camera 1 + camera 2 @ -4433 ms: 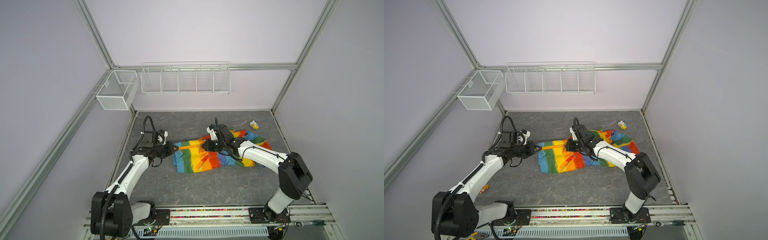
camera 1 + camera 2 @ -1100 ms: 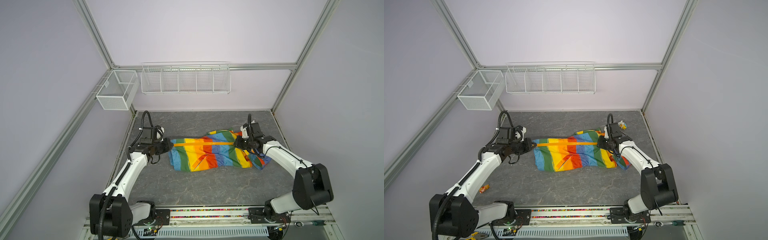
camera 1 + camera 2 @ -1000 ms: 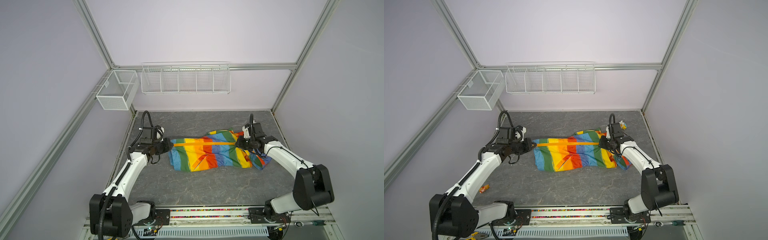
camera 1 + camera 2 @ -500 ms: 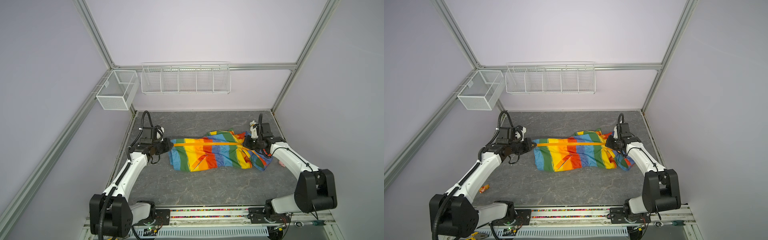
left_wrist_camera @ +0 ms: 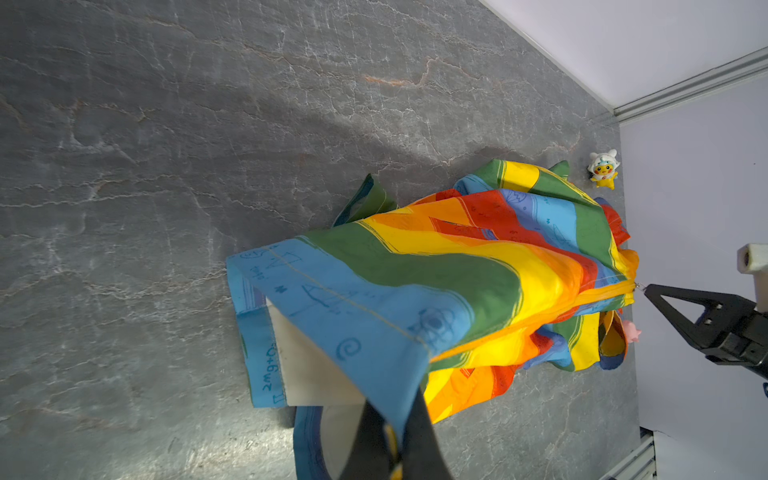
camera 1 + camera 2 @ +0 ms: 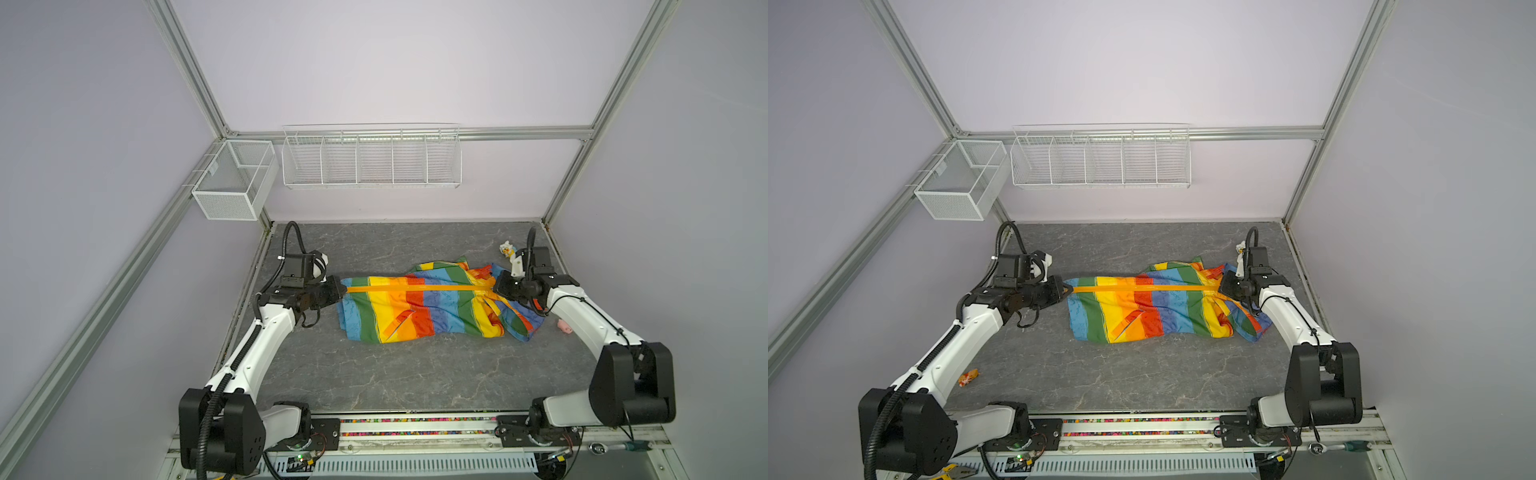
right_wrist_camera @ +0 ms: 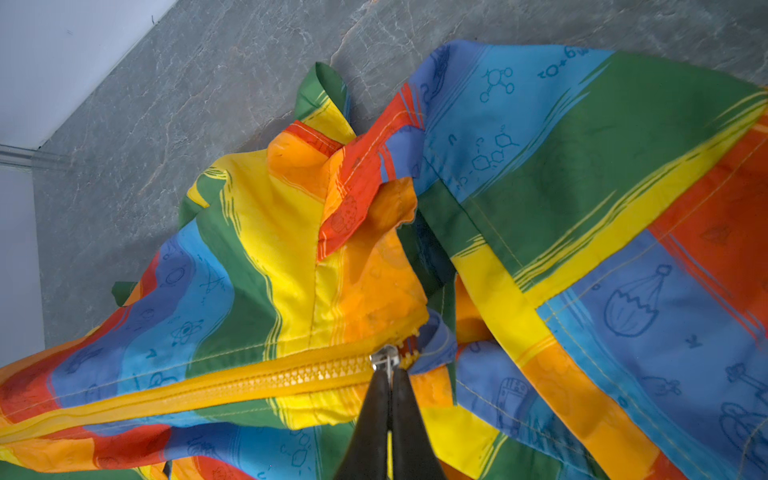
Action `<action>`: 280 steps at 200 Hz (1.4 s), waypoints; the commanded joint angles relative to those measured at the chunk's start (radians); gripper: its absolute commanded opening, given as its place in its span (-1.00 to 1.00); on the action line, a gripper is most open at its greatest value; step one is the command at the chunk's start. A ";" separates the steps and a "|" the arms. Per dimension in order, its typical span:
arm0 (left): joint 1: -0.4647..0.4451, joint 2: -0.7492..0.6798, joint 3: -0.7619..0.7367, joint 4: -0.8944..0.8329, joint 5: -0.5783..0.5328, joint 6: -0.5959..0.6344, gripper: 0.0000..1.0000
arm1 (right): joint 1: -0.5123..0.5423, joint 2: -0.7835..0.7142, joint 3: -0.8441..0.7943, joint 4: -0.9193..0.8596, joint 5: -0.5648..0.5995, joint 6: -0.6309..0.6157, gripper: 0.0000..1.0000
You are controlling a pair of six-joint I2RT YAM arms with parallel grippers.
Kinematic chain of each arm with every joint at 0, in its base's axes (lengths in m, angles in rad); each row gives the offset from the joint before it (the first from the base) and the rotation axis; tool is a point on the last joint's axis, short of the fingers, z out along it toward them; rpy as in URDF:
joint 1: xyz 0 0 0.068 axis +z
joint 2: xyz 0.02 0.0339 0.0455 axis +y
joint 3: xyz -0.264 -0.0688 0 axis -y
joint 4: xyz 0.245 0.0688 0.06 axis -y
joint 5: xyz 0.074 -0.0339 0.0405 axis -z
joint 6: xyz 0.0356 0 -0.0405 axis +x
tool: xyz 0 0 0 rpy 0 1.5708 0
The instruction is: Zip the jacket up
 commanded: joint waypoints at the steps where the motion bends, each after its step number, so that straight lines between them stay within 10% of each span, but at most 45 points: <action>1: 0.015 -0.011 0.005 0.020 -0.040 0.002 -1.00 | -0.014 -0.024 -0.015 -0.023 0.020 -0.022 -0.86; 95: 0.015 -0.008 0.006 0.026 -0.037 -0.001 -1.00 | -0.018 -0.020 -0.001 -0.028 0.017 -0.031 -0.86; 141: 0.015 0.033 0.085 0.095 -0.006 -0.037 -1.00 | -0.012 -0.016 0.073 0.068 -0.194 -0.006 -0.86; 236: 0.016 0.314 0.871 -0.035 0.021 0.028 -1.00 | -0.013 0.095 0.635 0.145 -0.334 0.033 -0.86; 280: 0.019 0.126 0.571 0.065 0.002 -0.010 -1.00 | -0.011 0.011 0.490 0.172 -0.386 0.004 -0.86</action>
